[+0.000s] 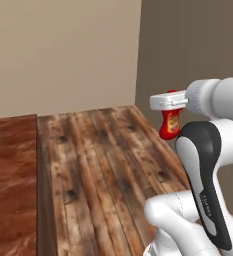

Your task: Move the ketchup and shaker from the cabinet to the dining counter.

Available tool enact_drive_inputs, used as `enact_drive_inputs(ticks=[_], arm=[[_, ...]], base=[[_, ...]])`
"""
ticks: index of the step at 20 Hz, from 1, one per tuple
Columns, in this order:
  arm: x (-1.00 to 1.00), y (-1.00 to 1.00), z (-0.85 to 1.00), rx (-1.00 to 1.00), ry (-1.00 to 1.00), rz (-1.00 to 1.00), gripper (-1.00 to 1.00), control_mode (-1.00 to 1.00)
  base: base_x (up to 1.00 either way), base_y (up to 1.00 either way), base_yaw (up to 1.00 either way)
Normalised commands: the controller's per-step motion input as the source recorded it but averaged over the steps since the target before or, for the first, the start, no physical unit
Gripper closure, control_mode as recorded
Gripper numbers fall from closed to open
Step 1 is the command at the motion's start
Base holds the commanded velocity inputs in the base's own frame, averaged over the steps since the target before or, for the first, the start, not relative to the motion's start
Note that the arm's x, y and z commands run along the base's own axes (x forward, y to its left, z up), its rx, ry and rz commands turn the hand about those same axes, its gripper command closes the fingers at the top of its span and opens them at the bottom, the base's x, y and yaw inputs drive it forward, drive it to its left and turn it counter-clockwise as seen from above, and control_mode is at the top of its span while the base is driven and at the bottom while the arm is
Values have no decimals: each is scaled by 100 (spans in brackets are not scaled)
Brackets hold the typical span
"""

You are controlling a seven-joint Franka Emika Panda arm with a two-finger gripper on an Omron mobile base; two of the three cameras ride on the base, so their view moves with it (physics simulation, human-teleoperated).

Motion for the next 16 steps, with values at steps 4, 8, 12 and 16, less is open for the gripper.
enact_drive_inputs(ticks=[4,8,12,16], arm=[[0,0,0,0,0,0,100,100],[0,0,0,0,0,0,100,100],[0,0,0,0,0,0,100,100],[0,0,0,0,0,0,100,100]], base=[[77,-26,18],[75,-29,17],[74,-31,17],[74,-31,17]])
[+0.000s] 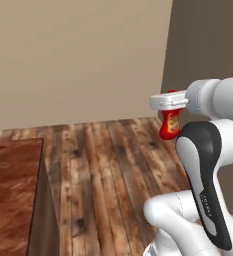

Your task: Move the ketchup and shaker from the cabinet to the dining counter.

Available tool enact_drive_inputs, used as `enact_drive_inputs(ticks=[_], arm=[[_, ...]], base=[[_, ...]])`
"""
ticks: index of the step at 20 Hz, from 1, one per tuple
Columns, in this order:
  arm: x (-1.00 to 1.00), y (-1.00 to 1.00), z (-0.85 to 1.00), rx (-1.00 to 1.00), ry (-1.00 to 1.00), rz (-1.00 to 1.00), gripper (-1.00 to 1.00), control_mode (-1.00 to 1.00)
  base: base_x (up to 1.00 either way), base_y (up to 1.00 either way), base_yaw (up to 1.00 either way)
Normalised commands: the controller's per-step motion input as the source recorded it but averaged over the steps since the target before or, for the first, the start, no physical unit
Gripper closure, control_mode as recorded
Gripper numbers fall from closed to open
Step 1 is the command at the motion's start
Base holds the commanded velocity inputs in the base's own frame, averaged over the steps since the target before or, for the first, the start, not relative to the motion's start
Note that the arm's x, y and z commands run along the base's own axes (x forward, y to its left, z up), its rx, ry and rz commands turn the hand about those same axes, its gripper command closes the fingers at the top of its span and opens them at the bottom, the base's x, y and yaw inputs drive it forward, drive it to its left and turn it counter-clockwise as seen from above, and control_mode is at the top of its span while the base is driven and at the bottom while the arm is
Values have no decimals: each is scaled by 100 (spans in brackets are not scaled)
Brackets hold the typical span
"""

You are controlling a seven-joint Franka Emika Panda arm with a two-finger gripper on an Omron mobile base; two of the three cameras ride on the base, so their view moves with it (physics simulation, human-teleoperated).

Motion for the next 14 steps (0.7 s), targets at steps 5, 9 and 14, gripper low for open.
enact_drive_inputs(ticks=[5,9,14], arm=[[0,0,0,0,0,0,100,100],[0,0,0,0,0,0,100,100],[0,0,0,0,0,0,100,100]], base=[[73,-31,19],[72,-30,21],[72,-28,23]])
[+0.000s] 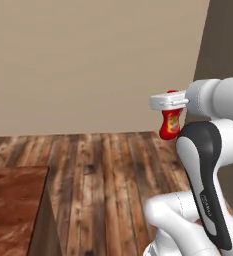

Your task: Move the ketchup and shaker from the cabinet to the dining counter.

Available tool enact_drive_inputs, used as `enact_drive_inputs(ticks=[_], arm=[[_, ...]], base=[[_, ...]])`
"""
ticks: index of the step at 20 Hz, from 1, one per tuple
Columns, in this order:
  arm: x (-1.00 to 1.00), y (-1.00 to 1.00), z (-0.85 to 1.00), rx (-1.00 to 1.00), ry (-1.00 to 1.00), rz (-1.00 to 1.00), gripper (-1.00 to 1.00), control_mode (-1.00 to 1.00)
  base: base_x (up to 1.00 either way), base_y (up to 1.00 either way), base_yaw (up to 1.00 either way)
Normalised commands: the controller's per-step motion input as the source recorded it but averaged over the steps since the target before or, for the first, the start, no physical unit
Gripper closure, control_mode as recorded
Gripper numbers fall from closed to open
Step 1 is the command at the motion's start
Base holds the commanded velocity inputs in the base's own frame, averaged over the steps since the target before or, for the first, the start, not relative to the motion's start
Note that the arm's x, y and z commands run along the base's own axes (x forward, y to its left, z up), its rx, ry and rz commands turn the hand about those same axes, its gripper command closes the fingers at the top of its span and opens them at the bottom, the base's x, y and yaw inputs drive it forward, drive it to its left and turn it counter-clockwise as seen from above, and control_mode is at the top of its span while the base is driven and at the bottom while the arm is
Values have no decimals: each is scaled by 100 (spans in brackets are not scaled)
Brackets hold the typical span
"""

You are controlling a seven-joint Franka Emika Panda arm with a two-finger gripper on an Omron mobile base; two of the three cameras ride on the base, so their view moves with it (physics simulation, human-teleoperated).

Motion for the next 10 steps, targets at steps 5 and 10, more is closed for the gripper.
enact_drive_inputs(ticks=[5,10], arm=[[0,0,0,0,0,0,100,100],[0,0,0,0,0,0,100,100]], base=[[72,-25,28],[72,-22,33]])
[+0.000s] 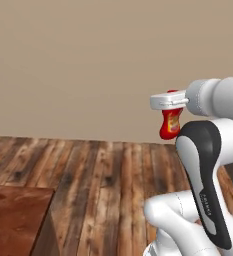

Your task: Move the ketchup and shaker from the cabinet to the dining counter.

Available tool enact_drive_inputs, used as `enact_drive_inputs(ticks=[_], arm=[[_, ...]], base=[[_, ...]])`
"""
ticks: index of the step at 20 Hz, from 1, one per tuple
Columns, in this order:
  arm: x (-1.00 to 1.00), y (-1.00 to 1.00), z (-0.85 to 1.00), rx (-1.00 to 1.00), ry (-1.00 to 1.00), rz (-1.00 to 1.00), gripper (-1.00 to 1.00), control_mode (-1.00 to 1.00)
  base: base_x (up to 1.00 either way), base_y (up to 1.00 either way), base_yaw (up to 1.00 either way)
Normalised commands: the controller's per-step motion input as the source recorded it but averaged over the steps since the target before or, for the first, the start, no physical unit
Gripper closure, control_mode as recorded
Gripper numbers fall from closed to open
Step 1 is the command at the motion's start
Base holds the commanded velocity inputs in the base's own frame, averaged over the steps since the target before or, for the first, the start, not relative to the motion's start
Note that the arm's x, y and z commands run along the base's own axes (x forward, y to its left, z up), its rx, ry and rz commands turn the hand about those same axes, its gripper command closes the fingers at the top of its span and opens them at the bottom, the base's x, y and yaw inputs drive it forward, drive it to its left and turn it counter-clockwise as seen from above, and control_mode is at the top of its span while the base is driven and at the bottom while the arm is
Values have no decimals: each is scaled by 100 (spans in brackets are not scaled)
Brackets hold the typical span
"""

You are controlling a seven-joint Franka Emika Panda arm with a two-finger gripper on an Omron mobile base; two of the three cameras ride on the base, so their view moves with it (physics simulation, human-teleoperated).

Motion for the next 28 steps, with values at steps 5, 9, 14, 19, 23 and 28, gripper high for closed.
enact_drive_inputs(ticks=[5,9,14,19,23,28], arm=[[0,0,0,0,0,0,100,100],[0,0,0,0,0,0,100,100],[0,0,0,0,0,0,100,100],[0,0,0,0,0,0,100,100],[0,0,0,0,0,0,100,100],[0,0,0,0,0,0,100,100]], base=[[70,-17,39],[69,-15,41],[70,-17,38],[70,-15,39],[70,-11,43],[73,-7,43]])
